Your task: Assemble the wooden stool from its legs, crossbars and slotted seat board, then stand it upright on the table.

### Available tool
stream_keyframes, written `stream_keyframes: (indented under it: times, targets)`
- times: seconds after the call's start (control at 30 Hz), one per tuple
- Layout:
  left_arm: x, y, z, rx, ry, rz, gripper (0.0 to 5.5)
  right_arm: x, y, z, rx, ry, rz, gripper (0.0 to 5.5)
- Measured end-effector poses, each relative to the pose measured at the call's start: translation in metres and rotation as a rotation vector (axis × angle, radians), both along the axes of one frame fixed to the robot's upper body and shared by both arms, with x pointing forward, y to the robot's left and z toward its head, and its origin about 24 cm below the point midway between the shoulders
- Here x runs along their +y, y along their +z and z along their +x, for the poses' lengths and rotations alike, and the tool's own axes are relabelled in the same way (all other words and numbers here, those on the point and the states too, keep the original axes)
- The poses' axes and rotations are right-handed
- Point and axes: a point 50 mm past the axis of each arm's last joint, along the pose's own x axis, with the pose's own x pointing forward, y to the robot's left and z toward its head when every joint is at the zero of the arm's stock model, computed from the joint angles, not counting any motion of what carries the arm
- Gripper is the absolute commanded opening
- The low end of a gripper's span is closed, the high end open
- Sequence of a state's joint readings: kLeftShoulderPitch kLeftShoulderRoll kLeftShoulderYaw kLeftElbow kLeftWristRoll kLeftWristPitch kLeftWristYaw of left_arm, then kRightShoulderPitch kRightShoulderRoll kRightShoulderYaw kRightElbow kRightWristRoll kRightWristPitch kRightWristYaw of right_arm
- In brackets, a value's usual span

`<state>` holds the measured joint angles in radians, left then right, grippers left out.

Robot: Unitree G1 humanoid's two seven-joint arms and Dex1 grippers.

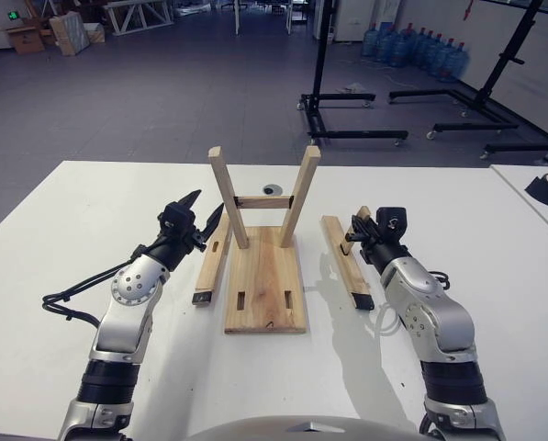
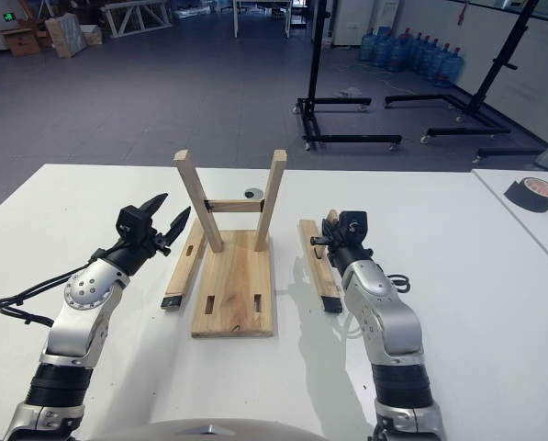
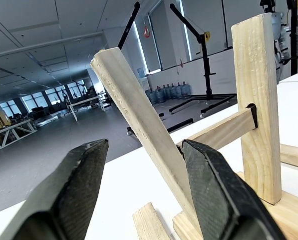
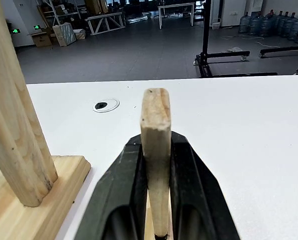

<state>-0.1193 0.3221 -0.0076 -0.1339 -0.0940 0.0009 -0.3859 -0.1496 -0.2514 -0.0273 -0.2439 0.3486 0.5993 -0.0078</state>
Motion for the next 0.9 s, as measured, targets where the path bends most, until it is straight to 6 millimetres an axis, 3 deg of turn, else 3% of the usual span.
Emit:
stream_keyframes:
  times: [0.9]
  targets:
    - [0.001, -0.011, -0.002, 0.034, 0.020, -0.001, 2.68, 0.004, -0.002, 0.005, -0.018, 0.125, -0.149, 0.40]
